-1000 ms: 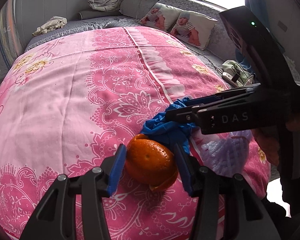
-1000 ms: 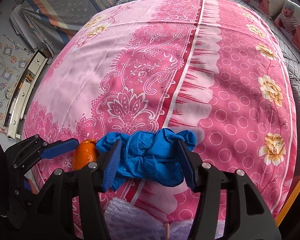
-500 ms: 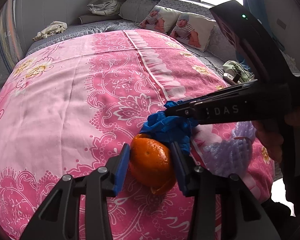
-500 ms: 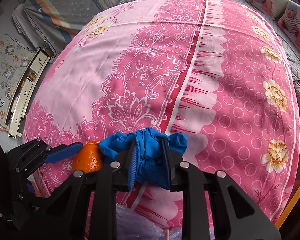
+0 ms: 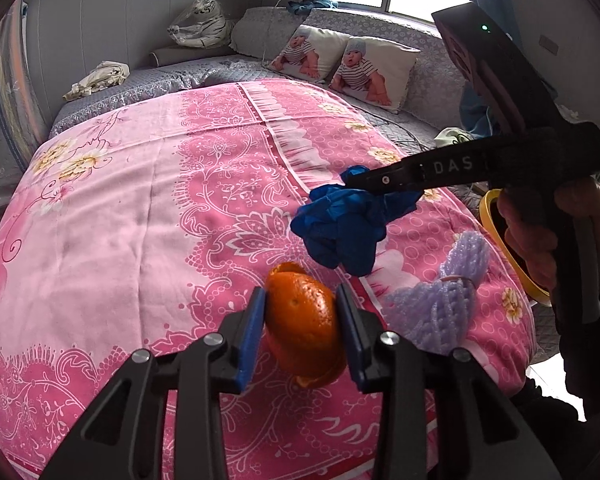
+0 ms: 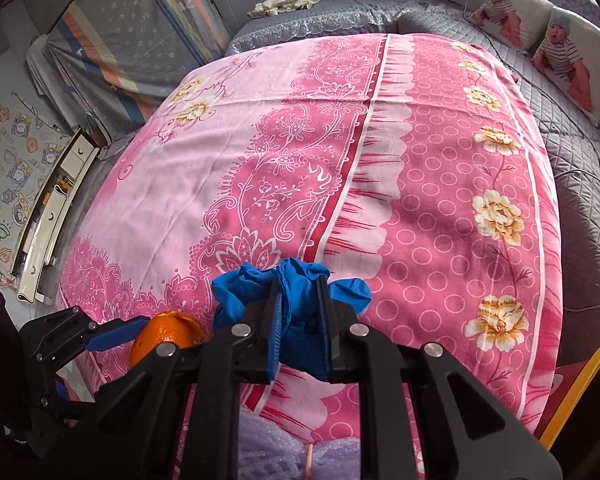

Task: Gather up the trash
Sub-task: 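Carry the orange and blue glove over the yellow bin with both tools, then open the left tool to drop the orange while the right tool drops the glove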

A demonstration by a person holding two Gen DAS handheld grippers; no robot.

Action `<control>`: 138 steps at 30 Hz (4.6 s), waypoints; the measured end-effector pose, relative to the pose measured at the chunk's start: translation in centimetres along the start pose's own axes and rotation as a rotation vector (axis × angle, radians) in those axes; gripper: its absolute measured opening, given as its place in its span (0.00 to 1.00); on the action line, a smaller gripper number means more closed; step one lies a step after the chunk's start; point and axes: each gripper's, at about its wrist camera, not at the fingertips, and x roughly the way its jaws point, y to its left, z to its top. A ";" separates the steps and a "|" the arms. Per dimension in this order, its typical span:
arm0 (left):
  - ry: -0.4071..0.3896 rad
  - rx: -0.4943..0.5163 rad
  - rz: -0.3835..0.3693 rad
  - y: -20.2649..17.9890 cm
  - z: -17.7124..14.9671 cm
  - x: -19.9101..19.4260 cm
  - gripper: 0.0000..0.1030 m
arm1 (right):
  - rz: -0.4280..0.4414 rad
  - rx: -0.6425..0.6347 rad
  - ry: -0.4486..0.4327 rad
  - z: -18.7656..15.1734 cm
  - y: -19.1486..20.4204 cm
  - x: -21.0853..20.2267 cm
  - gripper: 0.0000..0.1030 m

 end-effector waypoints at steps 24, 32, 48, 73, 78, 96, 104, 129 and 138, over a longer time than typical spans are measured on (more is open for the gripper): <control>-0.031 0.068 -0.046 -4.2 3.9 0.9 0.33 | -0.046 0.112 -0.091 0.6 -6.4 -3.3 0.14; -0.028 0.118 -0.090 -6.8 5.6 2.2 0.33 | -0.067 0.176 -0.125 0.4 -9.8 -4.7 0.14; -0.021 0.218 -0.181 -12.7 7.4 3.9 0.33 | -0.144 0.305 -0.219 -1.7 -16.7 -9.7 0.14; -0.034 0.393 -0.328 -23.6 9.1 4.4 0.33 | -0.292 0.530 -0.341 -10.0 -26.1 -18.1 0.14; -0.038 0.427 -0.364 -26.0 9.2 4.6 0.33 | -0.328 0.580 -0.366 -11.9 -27.9 -19.8 0.14; 0.012 0.481 -0.451 -32.9 9.8 9.2 0.33 | -0.511 0.732 -0.396 -17.3 -33.2 -22.6 0.14; 0.053 0.472 -0.473 -35.1 9.8 11.8 0.34 | -0.520 0.786 -0.371 -19.2 -35.1 -21.7 0.14; 0.117 0.384 -0.492 -35.2 9.7 14.6 0.53 | -0.522 0.876 -0.332 -21.2 -37.4 -20.5 0.38; 0.052 0.298 -0.456 -30.6 11.1 12.7 0.53 | -0.536 0.842 -0.329 -19.6 -36.0 -20.8 0.38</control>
